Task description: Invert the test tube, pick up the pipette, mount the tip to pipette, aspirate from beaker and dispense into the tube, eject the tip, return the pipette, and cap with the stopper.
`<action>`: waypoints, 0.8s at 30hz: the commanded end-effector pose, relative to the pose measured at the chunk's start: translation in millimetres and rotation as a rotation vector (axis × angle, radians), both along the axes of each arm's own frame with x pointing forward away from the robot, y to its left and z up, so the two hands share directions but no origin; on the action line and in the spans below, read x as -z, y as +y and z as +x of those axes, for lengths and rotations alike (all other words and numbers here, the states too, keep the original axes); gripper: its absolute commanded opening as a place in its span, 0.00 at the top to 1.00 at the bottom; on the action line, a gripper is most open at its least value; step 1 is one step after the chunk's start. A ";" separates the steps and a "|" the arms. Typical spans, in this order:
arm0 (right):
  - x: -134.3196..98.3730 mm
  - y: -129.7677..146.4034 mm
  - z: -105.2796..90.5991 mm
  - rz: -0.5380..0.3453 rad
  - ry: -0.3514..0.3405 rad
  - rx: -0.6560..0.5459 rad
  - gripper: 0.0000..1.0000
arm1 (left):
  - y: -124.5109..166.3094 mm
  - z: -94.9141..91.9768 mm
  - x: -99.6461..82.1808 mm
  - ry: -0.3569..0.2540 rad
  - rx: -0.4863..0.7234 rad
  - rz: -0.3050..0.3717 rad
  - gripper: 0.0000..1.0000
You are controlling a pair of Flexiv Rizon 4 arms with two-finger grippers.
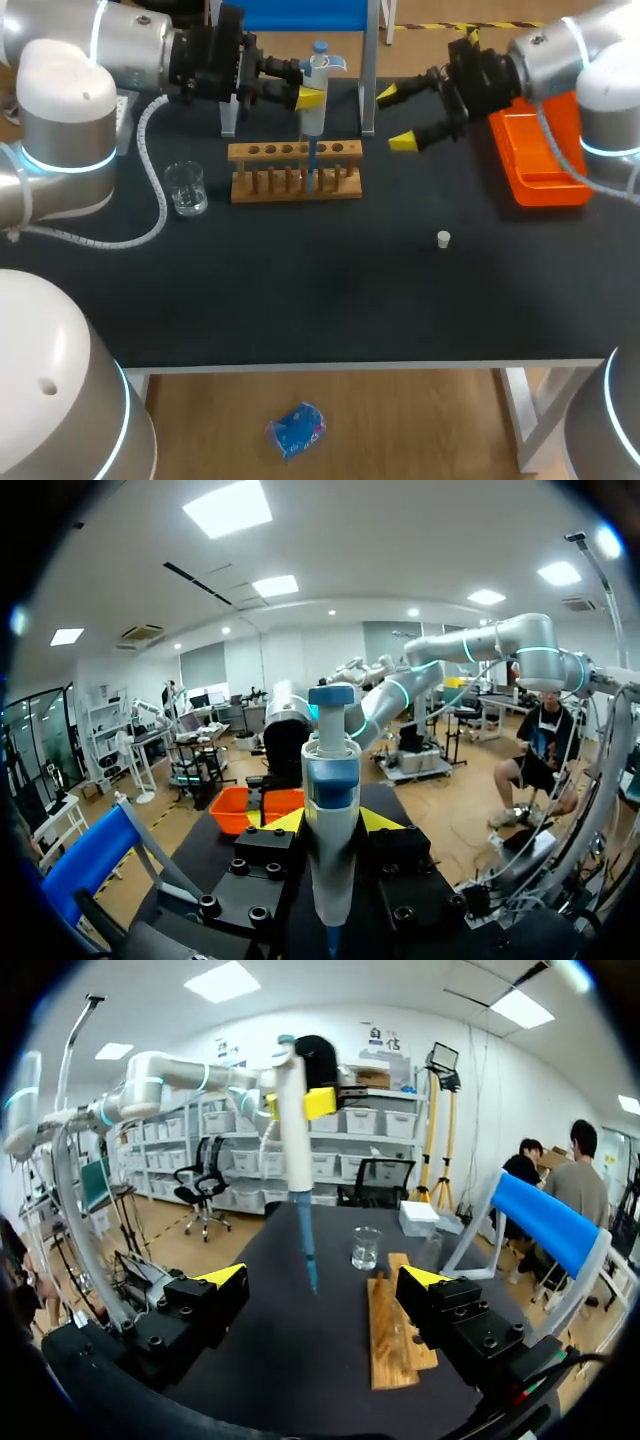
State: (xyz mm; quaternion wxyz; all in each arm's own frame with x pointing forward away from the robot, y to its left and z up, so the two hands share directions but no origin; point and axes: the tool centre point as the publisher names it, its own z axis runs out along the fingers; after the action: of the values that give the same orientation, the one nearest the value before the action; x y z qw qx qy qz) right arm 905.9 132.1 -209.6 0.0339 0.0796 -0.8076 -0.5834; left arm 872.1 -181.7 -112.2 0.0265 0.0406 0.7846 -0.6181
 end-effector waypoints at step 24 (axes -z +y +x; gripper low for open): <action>-22.7 63.7 -20.7 0.219 0.088 -0.035 0.00 | 1.4 0.5 -0.8 0.001 0.004 0.001 1.00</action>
State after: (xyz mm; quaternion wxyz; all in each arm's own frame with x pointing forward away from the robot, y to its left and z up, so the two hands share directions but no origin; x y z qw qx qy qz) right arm 872.1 185.1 -185.0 0.0544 0.0572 -0.7357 -0.6727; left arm 872.2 -181.6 -112.2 0.0263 0.0406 0.7847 -0.6180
